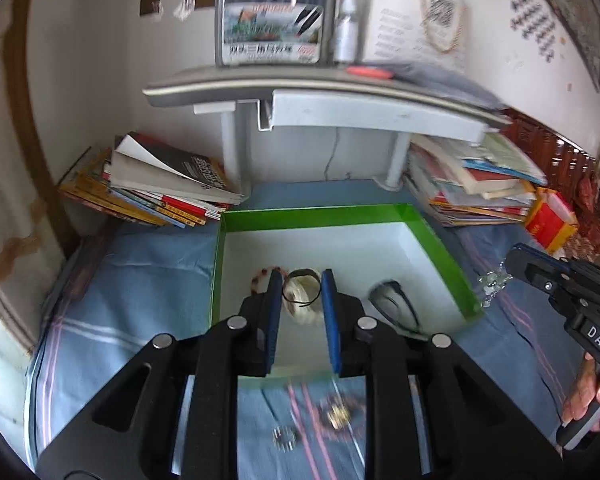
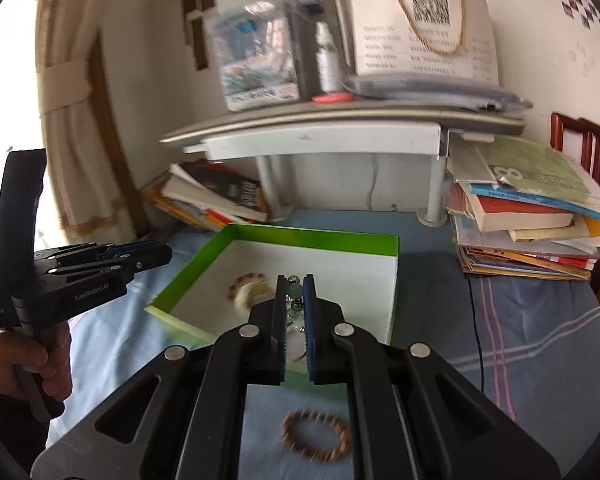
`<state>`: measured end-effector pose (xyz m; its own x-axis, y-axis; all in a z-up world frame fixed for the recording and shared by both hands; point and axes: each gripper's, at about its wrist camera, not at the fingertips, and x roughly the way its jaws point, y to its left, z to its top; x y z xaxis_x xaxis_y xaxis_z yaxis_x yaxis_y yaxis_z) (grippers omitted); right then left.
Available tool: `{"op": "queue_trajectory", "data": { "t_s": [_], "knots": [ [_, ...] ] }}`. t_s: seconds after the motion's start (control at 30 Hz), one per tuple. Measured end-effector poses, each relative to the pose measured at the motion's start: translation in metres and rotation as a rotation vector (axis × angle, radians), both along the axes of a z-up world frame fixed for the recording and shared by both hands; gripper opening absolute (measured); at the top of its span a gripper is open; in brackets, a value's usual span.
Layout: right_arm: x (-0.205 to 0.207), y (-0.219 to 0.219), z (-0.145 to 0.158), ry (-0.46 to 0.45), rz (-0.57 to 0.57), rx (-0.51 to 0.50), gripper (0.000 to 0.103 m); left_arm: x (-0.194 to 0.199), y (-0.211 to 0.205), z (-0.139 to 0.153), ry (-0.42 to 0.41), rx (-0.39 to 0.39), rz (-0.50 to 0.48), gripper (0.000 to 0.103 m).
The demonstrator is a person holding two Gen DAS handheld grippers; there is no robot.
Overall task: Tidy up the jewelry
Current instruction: 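Open both tools to drop the ring and pendant into the green box, then move both open tools back toward the remaining jewelry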
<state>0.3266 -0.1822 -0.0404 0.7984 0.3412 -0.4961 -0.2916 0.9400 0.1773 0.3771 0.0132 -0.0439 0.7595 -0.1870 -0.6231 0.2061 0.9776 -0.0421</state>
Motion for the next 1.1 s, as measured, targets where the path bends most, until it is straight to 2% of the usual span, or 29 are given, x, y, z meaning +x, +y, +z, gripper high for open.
{"op": "queue_trajectory", "data": {
  "t_s": [0.03,0.07,0.1,0.13,0.17,0.27,0.33,0.43,0.53,0.6,0.8,0.9,1.1],
  "knots": [
    [0.010,0.000,-0.006,0.006,-0.014,-0.011,0.008,0.008,0.000,-0.004,0.000,0.004,0.010,0.023],
    [0.017,0.001,-0.010,0.012,-0.020,-0.019,0.011,0.018,-0.001,-0.010,0.009,0.009,0.024,0.045],
    [0.023,0.001,-0.015,0.022,-0.021,-0.022,0.025,0.024,0.000,-0.014,0.013,0.012,0.034,0.069],
    [0.027,-0.001,-0.019,0.028,-0.030,-0.020,0.033,0.029,0.002,-0.018,0.000,0.012,0.051,0.071],
    [0.027,-0.003,-0.021,0.028,-0.045,-0.009,0.041,0.029,0.004,-0.019,-0.017,0.012,0.073,0.071],
    [0.010,-0.013,-0.013,0.000,-0.051,0.039,0.041,0.015,0.016,-0.009,-0.018,-0.017,0.076,0.071],
    [-0.011,-0.022,0.002,-0.042,-0.051,0.069,0.041,-0.012,0.027,0.012,-0.080,-0.049,0.077,0.072],
    [-0.050,-0.033,0.024,-0.095,-0.042,0.098,0.041,-0.066,0.041,0.044,-0.180,-0.086,0.075,0.084],
    [-0.096,-0.039,0.035,-0.136,-0.024,0.101,0.048,-0.118,0.047,0.055,-0.242,-0.094,0.073,0.091],
    [-0.125,-0.042,0.034,-0.151,-0.029,0.107,0.057,-0.154,0.049,0.050,-0.261,-0.088,0.078,0.093],
    [-0.191,-0.029,0.010,-0.131,-0.049,0.043,0.058,-0.224,0.050,0.010,-0.200,-0.065,0.119,0.093],
    [-0.205,-0.023,-0.011,-0.075,-0.038,0.058,0.058,-0.244,0.048,-0.011,-0.167,-0.056,0.135,0.093],
    [-0.223,-0.009,-0.045,-0.014,-0.050,-0.004,0.058,-0.266,0.033,-0.049,-0.079,-0.037,0.100,0.093]
  ]
}}
